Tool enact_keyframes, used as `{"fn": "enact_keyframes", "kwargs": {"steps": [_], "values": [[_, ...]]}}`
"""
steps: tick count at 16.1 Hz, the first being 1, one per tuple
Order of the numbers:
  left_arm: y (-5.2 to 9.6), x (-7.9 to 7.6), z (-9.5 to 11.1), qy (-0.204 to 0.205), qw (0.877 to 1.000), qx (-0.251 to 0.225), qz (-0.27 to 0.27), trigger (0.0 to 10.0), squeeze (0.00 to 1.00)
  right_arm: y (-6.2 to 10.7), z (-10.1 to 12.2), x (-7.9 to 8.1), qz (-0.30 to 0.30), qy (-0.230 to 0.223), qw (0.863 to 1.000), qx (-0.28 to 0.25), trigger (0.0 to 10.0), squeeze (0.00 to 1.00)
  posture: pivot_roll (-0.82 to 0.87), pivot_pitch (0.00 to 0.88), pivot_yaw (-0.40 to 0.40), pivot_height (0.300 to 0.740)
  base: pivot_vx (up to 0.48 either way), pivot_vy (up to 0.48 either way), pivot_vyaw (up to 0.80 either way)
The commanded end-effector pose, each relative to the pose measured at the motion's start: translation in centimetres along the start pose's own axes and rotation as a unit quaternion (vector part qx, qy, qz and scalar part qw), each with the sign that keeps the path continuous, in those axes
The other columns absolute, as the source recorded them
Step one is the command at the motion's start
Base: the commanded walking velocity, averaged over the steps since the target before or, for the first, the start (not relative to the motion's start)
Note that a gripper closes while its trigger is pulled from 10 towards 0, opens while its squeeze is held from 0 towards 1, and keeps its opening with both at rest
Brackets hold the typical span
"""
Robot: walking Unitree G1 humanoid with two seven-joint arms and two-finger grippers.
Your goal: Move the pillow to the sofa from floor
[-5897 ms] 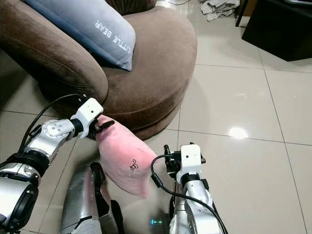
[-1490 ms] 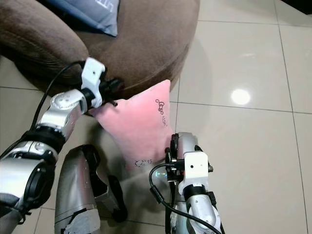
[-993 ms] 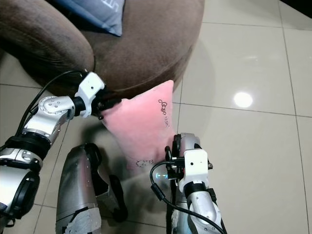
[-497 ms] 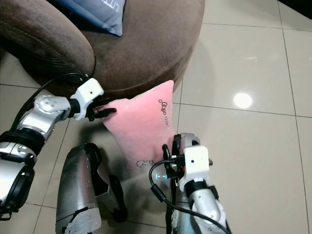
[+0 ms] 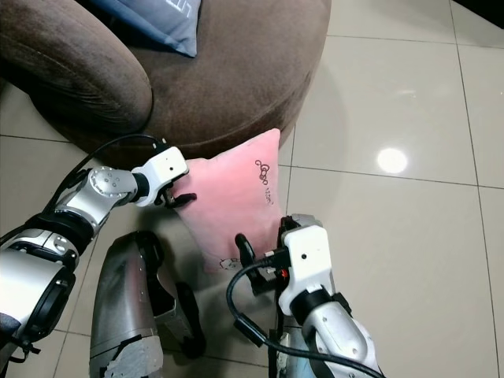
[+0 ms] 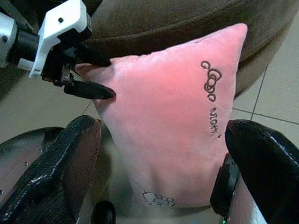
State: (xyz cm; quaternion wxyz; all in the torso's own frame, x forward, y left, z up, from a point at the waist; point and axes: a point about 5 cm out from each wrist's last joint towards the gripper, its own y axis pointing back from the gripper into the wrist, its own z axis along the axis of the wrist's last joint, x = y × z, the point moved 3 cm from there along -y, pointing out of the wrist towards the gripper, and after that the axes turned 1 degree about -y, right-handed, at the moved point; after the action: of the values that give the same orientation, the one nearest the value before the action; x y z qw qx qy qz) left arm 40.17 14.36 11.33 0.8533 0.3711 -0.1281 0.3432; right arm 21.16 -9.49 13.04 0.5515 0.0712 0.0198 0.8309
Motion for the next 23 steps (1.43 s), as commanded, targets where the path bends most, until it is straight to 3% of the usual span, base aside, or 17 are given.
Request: {"fn": "enact_keyframes", "kwargs": {"steps": [1, 3, 6, 7, 10, 14, 15, 20, 21, 23], "values": [[0.2, 0.4, -0.4, -0.006, 1.000, 0.014, 0.010, 10.0, 1.00, 0.6, -0.2, 0.0, -0.001, -0.008, 1.000, 0.012, 10.0, 0.00, -0.25, 0.386, 0.110, 0.478, 0.000, 0.000, 0.00], [0.5, 1.3, 0.0, -0.010, 0.999, 0.014, 0.027, 10.0, 1.00, 1.0, -0.4, 0.2, -0.005, -0.013, 1.000, 0.022, 10.0, 0.00, -0.25, 0.389, 0.111, 0.478, 0.000, 0.000, 0.00], [0.4, 1.6, -0.3, -0.048, 0.997, 0.040, 0.045, 10.0, 1.00, 1.3, -0.4, 1.1, 0.005, -0.023, 0.999, 0.028, 10.0, 0.00, -0.25, 0.405, 0.107, 0.478, 0.000, 0.000, 0.00], [0.2, 1.2, -0.6, -0.053, 0.997, 0.049, 0.042, 10.0, 0.00, 1.4, -0.3, 1.3, 0.008, -0.026, 0.999, 0.028, 10.0, 0.00, -0.25, 0.409, 0.105, 0.478, 0.000, 0.000, 0.00], [-0.6, -0.7, -1.7, -0.073, 0.994, 0.076, 0.024, 10.0, 0.00, 1.6, 0.1, 1.6, 0.015, -0.027, 0.999, 0.028, 10.0, 0.00, -0.27, 0.422, 0.099, 0.478, 0.000, 0.000, 0.00], [-1.1, -1.7, -2.4, -0.081, 0.992, 0.089, 0.026, 10.0, 0.00, 1.9, 0.7, 1.6, 0.012, -0.025, 0.999, 0.024, 10.0, 0.00, -0.29, 0.432, 0.095, 0.478, 0.000, 0.000, 0.00], [-1.1, -1.6, -2.1, -0.069, 0.994, 0.075, 0.041, 0.0, 0.00, 1.9, 0.8, 1.6, 0.011, -0.025, 0.999, 0.024, 10.0, 0.00, -0.29, 0.435, 0.094, 0.478, 0.000, 0.000, 0.00], [-0.9, -0.4, -1.4, 0.025, 0.995, 0.025, 0.095, 0.0, 0.00, 2.0, 0.7, 1.5, 0.002, -0.029, 0.999, 0.027, 10.0, 0.00, -0.29, 0.439, 0.091, 0.478, 0.000, 0.000, 0.00], [-0.9, -0.4, -1.4, 0.025, 0.995, 0.025, 0.095, 0.0, 0.00, 2.0, 0.7, 1.5, 0.002, -0.029, 0.999, 0.027, 10.0, 0.00, -0.29, 0.439, 0.091, 0.478, 0.000, 0.000, 0.00], [-0.9, -0.3, -1.0, 0.084, 0.992, 0.003, 0.099, 0.0, 0.00, 2.0, 0.7, 1.7, 0.001, -0.032, 0.999, 0.030, 10.0, 0.00, -0.28, 0.450, 0.086, 0.478, 0.000, 0.000, 0.00]]}}
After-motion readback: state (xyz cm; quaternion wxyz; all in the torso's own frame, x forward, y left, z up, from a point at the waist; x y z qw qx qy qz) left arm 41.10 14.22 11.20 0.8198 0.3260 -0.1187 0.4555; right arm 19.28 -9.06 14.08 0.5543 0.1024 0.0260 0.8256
